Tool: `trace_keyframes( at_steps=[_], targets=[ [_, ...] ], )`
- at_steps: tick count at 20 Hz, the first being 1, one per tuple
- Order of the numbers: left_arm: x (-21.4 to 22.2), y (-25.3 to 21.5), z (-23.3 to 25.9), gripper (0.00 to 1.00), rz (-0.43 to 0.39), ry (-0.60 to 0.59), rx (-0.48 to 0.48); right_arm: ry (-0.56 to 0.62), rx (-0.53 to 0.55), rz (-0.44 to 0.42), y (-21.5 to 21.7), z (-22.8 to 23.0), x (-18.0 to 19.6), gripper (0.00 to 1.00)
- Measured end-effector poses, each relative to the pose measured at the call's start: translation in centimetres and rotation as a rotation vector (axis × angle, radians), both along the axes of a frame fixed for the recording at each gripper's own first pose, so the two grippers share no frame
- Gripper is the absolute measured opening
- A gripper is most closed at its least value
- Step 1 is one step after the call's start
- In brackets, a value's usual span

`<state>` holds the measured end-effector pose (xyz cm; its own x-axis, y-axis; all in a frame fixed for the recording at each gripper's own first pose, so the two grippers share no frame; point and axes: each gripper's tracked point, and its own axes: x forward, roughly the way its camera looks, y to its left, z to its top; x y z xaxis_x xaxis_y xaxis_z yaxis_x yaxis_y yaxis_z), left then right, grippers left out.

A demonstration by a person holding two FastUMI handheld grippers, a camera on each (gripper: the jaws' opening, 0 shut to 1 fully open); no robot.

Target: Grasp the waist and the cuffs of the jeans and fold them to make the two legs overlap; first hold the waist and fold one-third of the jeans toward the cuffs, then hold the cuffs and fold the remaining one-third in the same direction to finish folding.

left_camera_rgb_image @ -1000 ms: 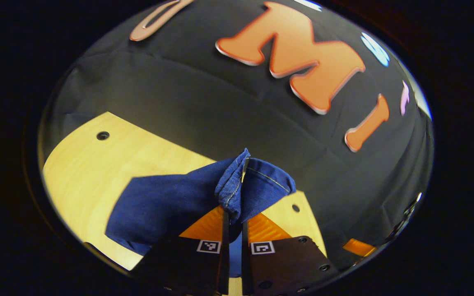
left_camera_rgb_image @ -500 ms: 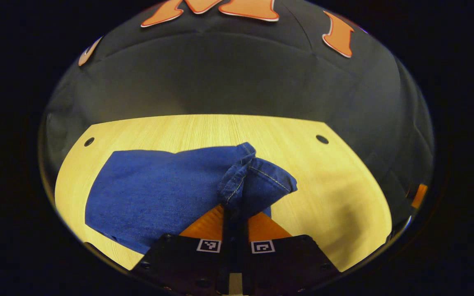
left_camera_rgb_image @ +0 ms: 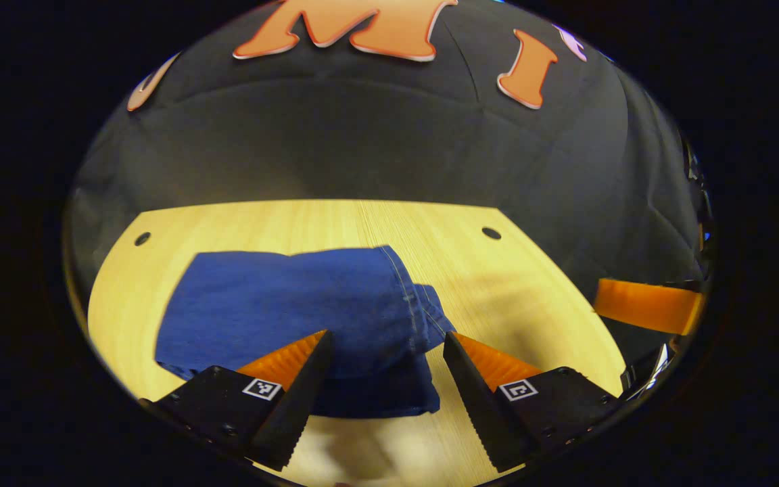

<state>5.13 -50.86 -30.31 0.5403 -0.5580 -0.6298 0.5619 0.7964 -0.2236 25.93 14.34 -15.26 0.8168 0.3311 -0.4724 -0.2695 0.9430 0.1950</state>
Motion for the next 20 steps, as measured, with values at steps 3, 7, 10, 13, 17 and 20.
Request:
trace_keyframes(
  at_steps=[3,7,10,13,17,20],
  targets=[
    [1.2,6.9,5.8,1.0,0.064,-0.119,-0.019,-0.07,-0.041,-0.021,1.5,2.2,-0.2,0.96],
    [3.4,14.7,11.6,1.0,0.171,-0.278,-0.058,-0.21,-0.045,-0.021,4.1,7.5,-1.3,0.96],
    [4.5,19.7,16.5,0.98,0.242,-0.359,-0.1,-0.316,-0.026,-0.015,5.9,11.4,-3.3,0.96],
    [5.4,24.5,19.8,0.98,0.289,-0.447,-0.108,-0.448,-0.001,-0.029,6.7,14.9,-5.2,0.96],
    [5.4,27.8,22.9,0.97,0.311,-0.52,-0.122,-0.508,0.023,-0.034,6.2,16.9,-7.2,0.95],
    [5.3,29.1,23.9,0.98,0.345,-0.541,-0.138,-0.54,0.031,-0.061,4.8,18.2,-7.5,0.96]
  ],
)
